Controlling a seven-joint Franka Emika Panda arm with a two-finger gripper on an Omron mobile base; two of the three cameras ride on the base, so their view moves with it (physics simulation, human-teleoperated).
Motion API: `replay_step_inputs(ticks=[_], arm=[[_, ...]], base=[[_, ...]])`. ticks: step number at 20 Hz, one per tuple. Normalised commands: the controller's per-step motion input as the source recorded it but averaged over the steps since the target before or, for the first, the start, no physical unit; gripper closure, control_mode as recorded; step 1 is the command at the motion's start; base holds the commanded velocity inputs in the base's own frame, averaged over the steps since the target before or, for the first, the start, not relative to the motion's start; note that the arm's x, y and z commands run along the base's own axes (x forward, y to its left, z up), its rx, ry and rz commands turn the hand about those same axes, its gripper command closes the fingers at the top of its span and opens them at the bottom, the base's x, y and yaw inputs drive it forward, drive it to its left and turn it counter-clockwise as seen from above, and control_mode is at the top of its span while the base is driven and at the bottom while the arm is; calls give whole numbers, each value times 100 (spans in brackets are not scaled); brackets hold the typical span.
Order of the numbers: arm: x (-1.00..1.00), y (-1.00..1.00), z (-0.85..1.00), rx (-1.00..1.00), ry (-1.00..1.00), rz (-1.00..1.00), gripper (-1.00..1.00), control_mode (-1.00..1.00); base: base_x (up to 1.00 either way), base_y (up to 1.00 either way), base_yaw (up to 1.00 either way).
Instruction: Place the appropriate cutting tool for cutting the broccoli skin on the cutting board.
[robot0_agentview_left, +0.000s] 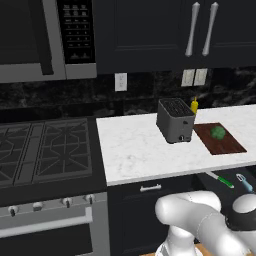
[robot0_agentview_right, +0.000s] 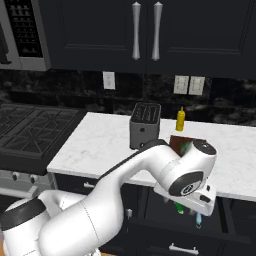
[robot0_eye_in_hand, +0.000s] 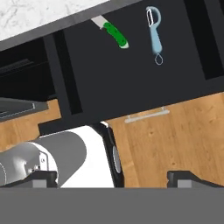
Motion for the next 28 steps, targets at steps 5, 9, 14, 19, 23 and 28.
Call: replay_step_inputs(ticks=[5,9,14,19,23,28], arm=[[0,0,-31,0,3,2,-100,-100],[6,0,-33,0,0,5,-100,-100],[28,-4,-30,-2,0,4,-100,-100],[39,-22,-20,-1,0,7,-100,-100],[41,-14,-39,0,1,9,-100,-100],[33,-1,-45,0,0,8,-100,-100]], base=[[0,0,0],[0,0,0],[0,0,0],[0,0,0],[0,0,0],[0,0,0]])
